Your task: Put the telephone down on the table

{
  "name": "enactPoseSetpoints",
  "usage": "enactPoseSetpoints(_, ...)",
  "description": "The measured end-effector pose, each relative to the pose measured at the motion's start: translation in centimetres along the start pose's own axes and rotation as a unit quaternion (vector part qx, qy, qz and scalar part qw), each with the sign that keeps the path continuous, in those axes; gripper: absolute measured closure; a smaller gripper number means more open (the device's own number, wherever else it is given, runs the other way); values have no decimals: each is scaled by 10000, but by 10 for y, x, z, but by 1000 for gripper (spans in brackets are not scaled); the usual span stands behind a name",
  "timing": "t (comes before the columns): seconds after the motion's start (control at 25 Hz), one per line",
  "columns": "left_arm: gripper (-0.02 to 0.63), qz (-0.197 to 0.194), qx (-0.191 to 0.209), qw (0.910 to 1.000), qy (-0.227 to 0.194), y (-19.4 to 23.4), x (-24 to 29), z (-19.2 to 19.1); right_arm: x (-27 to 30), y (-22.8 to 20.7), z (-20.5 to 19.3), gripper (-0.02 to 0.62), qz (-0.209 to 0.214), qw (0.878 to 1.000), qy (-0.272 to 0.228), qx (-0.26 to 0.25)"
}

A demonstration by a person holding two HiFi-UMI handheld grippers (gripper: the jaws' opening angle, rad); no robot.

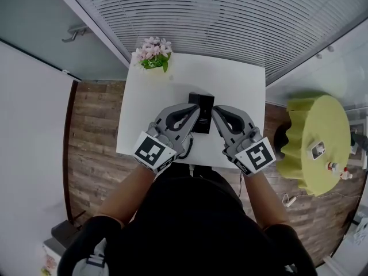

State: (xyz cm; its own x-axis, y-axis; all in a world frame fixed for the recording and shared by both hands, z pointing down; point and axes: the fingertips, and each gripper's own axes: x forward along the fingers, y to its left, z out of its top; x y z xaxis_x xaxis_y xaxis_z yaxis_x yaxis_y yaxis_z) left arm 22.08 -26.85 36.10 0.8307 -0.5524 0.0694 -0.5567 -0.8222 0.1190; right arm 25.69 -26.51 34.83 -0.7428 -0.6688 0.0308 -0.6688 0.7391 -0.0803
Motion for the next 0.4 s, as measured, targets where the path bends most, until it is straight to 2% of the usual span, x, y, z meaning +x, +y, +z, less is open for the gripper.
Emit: enactPoseSetpoints(0.4, 597, -13, -30, 10000, 7, -3, -1, -4, -3, 4, -4, 572, 2, 10000, 27, -34)
